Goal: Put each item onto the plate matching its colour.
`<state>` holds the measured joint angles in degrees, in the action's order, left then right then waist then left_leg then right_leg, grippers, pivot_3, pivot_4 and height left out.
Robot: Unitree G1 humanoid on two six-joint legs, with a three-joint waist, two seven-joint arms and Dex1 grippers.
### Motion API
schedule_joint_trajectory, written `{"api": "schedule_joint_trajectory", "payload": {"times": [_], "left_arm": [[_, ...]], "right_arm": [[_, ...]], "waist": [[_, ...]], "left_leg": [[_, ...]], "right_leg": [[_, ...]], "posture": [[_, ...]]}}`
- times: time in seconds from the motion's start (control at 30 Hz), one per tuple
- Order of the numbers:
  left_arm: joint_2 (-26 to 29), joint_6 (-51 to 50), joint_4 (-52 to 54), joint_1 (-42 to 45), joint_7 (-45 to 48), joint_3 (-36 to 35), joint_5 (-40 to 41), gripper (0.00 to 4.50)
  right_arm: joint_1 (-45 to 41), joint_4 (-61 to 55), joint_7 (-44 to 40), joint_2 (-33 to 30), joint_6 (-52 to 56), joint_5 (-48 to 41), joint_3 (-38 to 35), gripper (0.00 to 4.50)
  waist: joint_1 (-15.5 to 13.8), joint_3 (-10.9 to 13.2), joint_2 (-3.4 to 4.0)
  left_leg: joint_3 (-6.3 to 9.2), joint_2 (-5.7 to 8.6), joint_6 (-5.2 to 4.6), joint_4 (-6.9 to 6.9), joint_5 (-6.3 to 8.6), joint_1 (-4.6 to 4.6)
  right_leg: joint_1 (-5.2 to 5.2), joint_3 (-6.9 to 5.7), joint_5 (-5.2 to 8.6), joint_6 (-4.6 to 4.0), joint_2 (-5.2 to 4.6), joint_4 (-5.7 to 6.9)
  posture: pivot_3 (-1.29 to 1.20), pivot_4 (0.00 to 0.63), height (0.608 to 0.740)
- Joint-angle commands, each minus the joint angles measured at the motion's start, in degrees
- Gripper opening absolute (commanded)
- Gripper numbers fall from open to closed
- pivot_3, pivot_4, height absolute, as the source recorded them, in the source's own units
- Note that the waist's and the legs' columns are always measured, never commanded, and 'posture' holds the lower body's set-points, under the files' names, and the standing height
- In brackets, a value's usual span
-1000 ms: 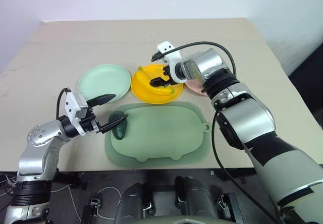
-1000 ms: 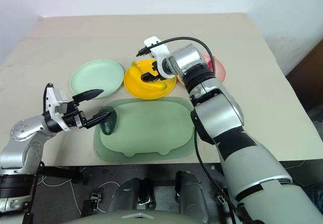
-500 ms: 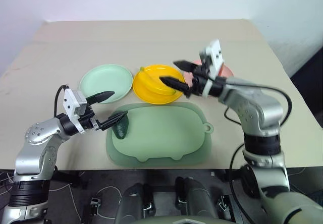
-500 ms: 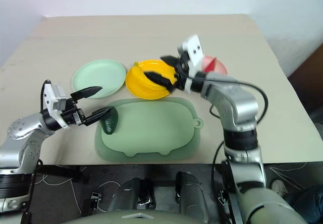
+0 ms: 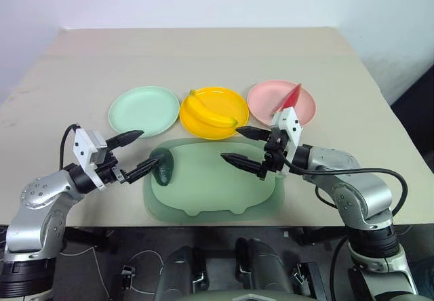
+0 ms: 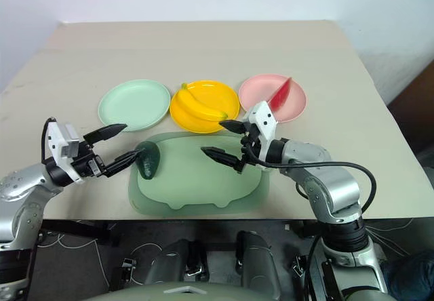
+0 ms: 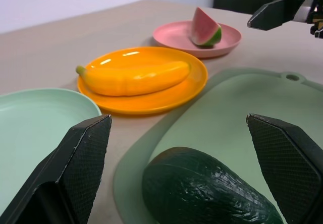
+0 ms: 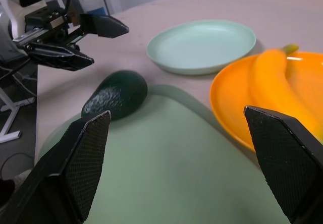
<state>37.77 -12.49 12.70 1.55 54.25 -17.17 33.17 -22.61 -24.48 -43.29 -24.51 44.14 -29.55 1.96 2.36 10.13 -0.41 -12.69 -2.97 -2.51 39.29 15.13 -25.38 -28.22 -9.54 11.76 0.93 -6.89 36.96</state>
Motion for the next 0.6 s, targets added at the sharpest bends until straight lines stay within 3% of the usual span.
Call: {"api": "schedule_joint_trajectory", "payload": {"times": [0.03, 0.3, 0.6], "left_arm": [[0.45, -0.53, 3.05, -0.75, -0.95, -2.19, 1.50, 4.50], [0.13, -11.03, 13.45, -5.21, -11.10, -3.39, 3.81, 4.50], [-4.14, -20.82, 20.29, -5.50, -23.99, 1.47, 3.42, 4.50]], "right_arm": [[-1.89, -0.69, 0.76, 0.09, -0.79, -0.76, 0.26, 4.49], [-3.00, -2.48, 1.59, -0.80, 0.45, -1.65, 1.82, 4.49], [-1.80, -0.81, 1.04, -1.21, -2.46, -0.07, 3.91, 4.49]], "waist": [[-0.01, 0.00, 0.00], [-0.11, 0.00, 0.00], [-0.45, -0.01, -0.01]], "left_leg": [[0.00, 0.00, 0.00, 0.00, 0.00, 0.00], [0.01, 0.01, -0.01, 0.00, 0.00, -0.01], [0.02, 0.02, -0.01, 0.02, 0.00, 0.02]], "right_leg": [[0.00, 0.00, 0.00, 0.00, 0.00, -0.01], [0.01, 0.00, -0.02, 0.04, -0.01, 0.00], [0.10, 0.00, -0.06, 0.12, 0.02, 0.00]], "posture": [[0.00, 0.150, 0.696], [0.00, 0.150, 0.696], [0.00, 0.150, 0.696]]}}
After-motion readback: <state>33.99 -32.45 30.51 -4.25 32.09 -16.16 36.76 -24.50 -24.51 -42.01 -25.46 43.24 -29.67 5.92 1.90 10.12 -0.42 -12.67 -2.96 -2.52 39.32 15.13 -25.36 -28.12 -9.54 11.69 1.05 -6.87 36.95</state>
